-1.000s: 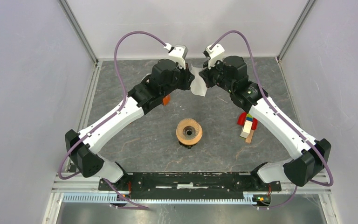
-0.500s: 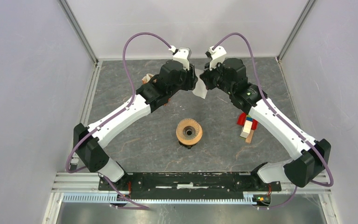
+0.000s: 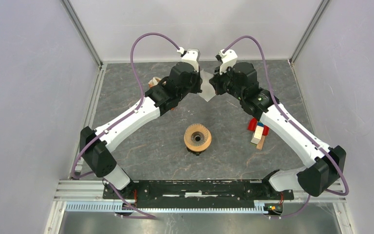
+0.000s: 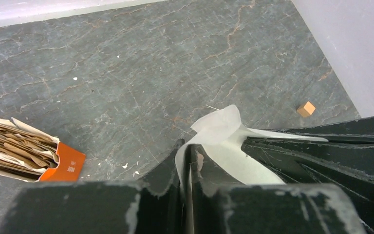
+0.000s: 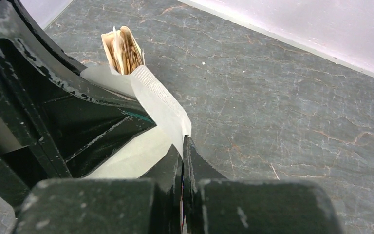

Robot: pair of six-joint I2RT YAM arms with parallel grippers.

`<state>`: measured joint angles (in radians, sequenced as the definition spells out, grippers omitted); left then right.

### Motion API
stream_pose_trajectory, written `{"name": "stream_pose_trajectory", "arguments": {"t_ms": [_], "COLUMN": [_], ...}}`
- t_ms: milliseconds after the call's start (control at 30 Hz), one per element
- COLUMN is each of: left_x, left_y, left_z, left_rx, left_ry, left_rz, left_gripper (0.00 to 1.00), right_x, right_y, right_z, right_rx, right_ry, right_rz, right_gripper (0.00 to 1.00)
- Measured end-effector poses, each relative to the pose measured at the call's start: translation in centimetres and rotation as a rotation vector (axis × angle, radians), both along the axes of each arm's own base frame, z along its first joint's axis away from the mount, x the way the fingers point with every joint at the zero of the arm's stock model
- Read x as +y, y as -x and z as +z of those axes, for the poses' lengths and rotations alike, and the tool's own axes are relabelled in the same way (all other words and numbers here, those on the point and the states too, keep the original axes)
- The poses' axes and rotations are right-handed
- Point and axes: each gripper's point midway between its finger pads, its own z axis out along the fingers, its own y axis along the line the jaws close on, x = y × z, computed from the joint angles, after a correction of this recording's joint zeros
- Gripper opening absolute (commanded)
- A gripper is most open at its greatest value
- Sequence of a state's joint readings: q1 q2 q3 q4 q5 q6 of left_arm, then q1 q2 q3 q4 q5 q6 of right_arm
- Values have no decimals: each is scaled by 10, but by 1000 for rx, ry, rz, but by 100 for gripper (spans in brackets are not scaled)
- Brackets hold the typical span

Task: Place the coffee filter in the dripper

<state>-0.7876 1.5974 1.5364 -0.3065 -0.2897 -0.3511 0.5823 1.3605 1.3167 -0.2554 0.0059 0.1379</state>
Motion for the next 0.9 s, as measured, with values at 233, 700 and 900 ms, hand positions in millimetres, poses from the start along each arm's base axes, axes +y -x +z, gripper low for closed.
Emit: {"name": "stream_pose_trajectory", "arguments": {"t_ms": [233, 700, 900], "left_x": [0, -4, -7], "left_y": [1, 16, 31], "left_z": [0, 7, 37], "left_rx": [-5, -63, -186], "left_ry": [-7, -30, -46], "left_rz": [11, -112, -244], "left_gripper": [17, 73, 75], "right_x": [-3, -11, 0], "right_y": [-1, 6, 19], "right_z": [-2, -17, -28], "right_rx": [0, -22, -16], "right_ry": [8, 49, 37], "right_rz": [-20, -6, 91], "right_gripper": [0, 0, 0]}}
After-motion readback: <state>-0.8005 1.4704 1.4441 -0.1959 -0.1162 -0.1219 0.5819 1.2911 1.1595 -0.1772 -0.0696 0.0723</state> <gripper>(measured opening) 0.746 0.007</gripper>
